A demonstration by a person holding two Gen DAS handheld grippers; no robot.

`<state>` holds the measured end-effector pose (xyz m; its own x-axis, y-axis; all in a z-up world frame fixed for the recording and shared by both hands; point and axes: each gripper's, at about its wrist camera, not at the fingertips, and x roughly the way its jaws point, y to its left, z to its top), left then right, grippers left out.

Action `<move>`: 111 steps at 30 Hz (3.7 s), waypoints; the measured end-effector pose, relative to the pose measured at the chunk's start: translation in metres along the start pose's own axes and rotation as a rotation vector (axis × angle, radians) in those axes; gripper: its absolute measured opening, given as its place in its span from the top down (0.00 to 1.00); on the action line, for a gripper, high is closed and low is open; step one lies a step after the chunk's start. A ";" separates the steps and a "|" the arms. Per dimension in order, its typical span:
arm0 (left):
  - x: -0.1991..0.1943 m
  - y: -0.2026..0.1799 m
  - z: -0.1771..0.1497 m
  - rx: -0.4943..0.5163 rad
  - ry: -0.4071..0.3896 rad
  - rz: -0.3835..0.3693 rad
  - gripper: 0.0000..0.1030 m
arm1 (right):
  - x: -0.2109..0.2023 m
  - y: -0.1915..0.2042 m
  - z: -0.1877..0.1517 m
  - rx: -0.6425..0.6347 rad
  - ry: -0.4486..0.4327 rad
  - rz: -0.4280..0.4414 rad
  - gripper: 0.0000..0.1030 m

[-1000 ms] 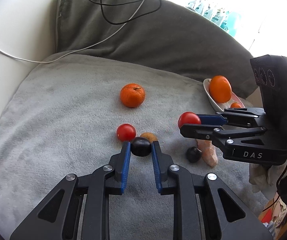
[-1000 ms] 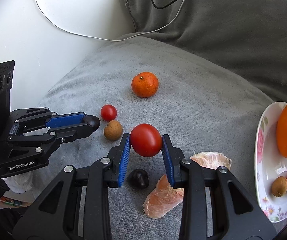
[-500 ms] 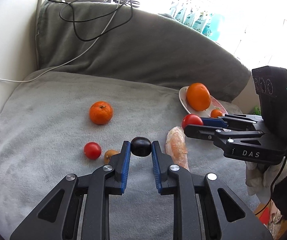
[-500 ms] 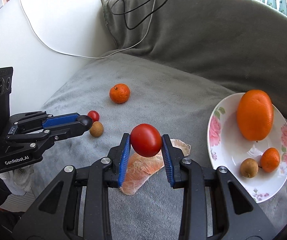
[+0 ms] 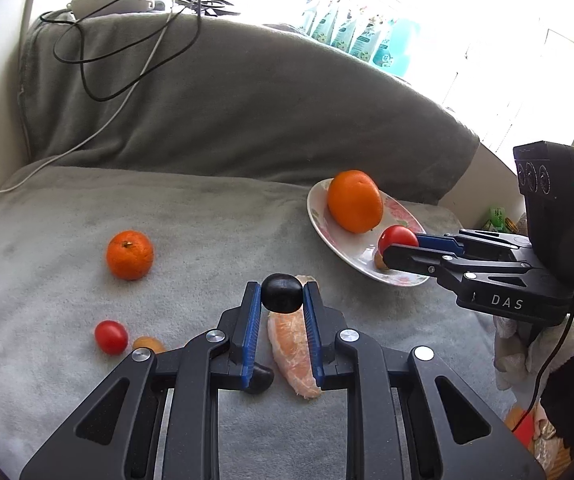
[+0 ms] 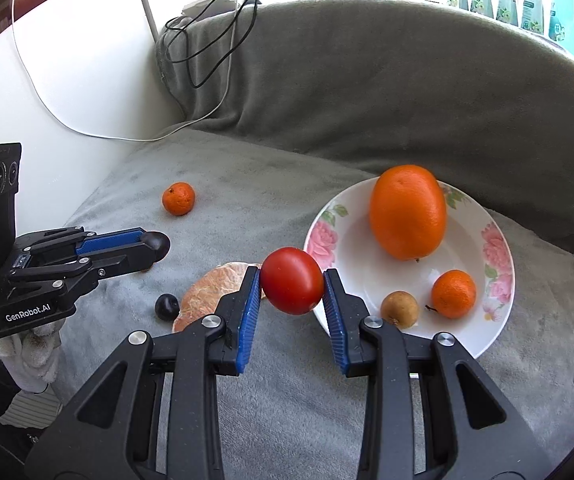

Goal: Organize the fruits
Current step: 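Carry the plum and tomato over the plate and open both tools, then withdraw both open tools from the plate toward the remaining fruits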

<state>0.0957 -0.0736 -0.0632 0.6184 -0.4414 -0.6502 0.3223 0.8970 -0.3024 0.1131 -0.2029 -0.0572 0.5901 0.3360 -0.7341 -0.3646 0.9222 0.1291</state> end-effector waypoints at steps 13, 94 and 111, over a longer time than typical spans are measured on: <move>0.037 -0.038 0.013 0.061 0.018 -0.040 0.81 | -0.011 -0.063 0.004 0.096 -0.024 -0.099 0.68; 0.023 -0.040 0.031 0.098 0.037 0.051 0.34 | -0.056 -0.058 0.006 0.189 -0.169 -0.119 0.15; -0.043 0.053 0.011 -0.011 -0.019 0.228 0.34 | -0.041 0.016 -0.006 0.036 -0.111 -0.002 0.15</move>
<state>0.0944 -0.0073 -0.0436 0.6876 -0.2274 -0.6896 0.1648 0.9738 -0.1569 0.0790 -0.2031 -0.0294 0.6677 0.3511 -0.6565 -0.3379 0.9287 0.1531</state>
